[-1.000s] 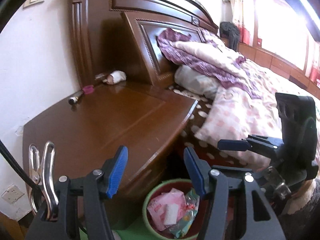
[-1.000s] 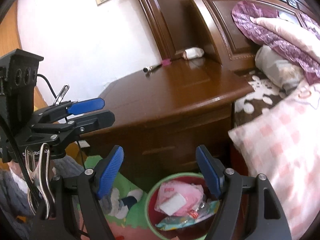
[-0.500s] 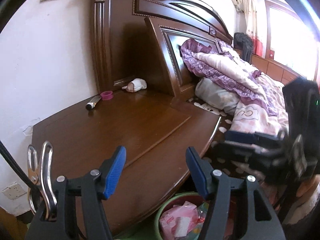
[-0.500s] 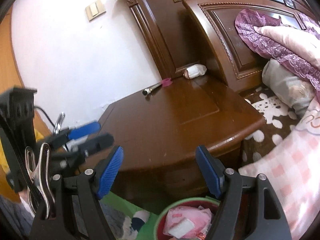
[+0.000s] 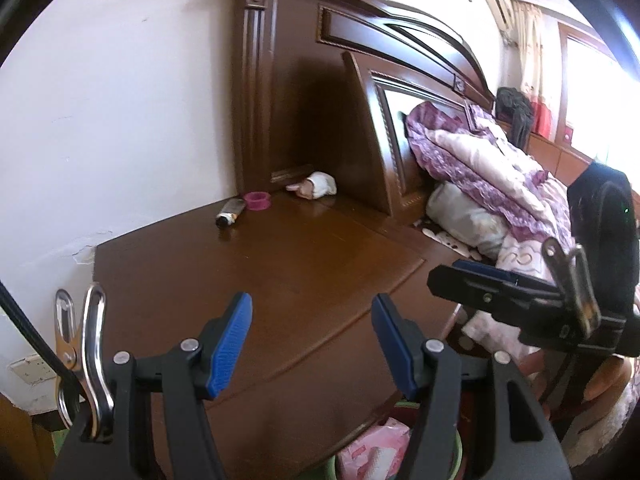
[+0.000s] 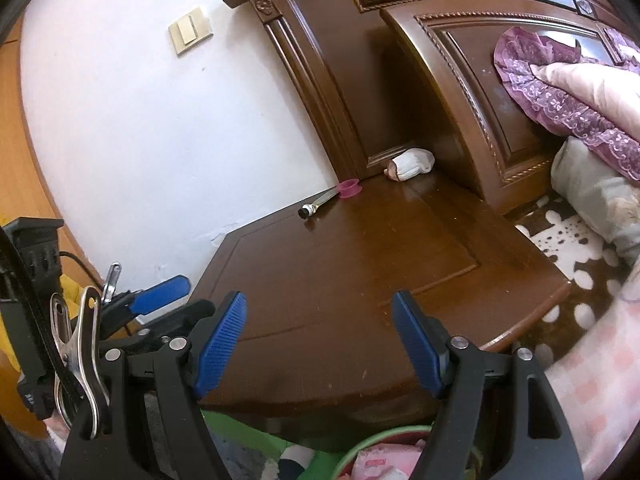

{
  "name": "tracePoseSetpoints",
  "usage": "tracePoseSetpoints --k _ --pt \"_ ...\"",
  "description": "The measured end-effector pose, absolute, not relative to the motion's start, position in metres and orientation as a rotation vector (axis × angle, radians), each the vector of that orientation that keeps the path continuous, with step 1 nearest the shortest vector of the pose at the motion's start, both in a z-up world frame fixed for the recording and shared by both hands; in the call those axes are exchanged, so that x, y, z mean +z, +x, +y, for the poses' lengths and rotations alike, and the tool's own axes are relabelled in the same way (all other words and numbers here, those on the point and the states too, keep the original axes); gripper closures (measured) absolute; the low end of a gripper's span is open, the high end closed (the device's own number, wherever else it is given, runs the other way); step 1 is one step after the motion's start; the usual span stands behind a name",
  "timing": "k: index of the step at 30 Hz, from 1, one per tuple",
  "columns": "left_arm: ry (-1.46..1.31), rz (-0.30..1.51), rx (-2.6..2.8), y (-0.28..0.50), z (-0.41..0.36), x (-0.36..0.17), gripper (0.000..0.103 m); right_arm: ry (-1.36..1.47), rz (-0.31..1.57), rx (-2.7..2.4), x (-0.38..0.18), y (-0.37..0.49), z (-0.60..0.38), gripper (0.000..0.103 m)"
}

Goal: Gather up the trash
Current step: 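Move the left gripper to the toothpaste tube while the right approaches the pink ring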

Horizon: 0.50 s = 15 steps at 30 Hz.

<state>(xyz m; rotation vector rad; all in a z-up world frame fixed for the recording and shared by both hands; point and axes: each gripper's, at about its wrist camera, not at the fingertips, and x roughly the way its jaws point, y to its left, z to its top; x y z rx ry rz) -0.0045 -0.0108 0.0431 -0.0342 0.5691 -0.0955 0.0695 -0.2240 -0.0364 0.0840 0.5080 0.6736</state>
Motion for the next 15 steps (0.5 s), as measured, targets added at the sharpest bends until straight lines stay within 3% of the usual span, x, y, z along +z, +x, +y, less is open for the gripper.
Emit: tracePoseSetpoints --k 15 --pt "-0.149 0.625 -0.050 0.027 0.029 0.045 0.037 0.140 0.506 0.649 -0.033 0.114 -0.195 0.027"
